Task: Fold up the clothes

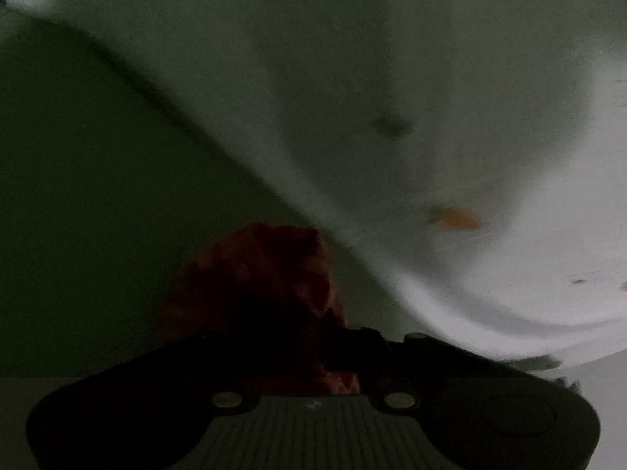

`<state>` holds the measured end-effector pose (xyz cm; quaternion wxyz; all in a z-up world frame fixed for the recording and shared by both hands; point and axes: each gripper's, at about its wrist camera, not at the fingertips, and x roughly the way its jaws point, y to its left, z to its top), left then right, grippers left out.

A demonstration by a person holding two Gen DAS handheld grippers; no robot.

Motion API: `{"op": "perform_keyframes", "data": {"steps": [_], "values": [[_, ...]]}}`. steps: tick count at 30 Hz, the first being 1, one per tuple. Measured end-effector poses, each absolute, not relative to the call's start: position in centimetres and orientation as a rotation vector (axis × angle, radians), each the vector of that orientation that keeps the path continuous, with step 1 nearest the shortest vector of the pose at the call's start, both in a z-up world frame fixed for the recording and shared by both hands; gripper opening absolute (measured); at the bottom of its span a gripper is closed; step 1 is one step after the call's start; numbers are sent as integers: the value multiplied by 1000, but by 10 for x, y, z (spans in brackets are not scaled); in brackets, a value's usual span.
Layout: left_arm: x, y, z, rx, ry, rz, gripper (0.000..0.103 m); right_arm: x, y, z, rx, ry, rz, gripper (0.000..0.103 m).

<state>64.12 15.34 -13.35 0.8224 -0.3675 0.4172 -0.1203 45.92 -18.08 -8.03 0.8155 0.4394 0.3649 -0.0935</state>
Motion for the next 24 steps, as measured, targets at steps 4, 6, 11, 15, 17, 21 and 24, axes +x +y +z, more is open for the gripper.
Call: {"op": "perform_keyframes", "data": {"steps": [4, 6, 11, 15, 17, 21, 24], "values": [[594, 141, -56, -768, 711, -283, 9, 448, -198, -20, 742, 584, -120, 4], [566, 133, -15, -749, 617, -298, 9, 432, -209, 12, 668, 473, -73, 4], [479, 110, 82, -683, 344, -330, 9, 385, -234, 84, 555, 219, 46, 4], [398, 90, 132, -599, 152, -325, 9, 331, -251, 123, 497, 52, 135, 4], [365, 82, 136, -577, 122, -306, 9, 315, -257, 122, 457, 51, 142, 4], [308, 65, 115, -545, 171, -219, 9, 294, -271, 107, 437, 155, 197, 4], [258, 60, 110, -529, 221, -161, 9, 270, -277, 104, 397, 207, 250, 4]]}}
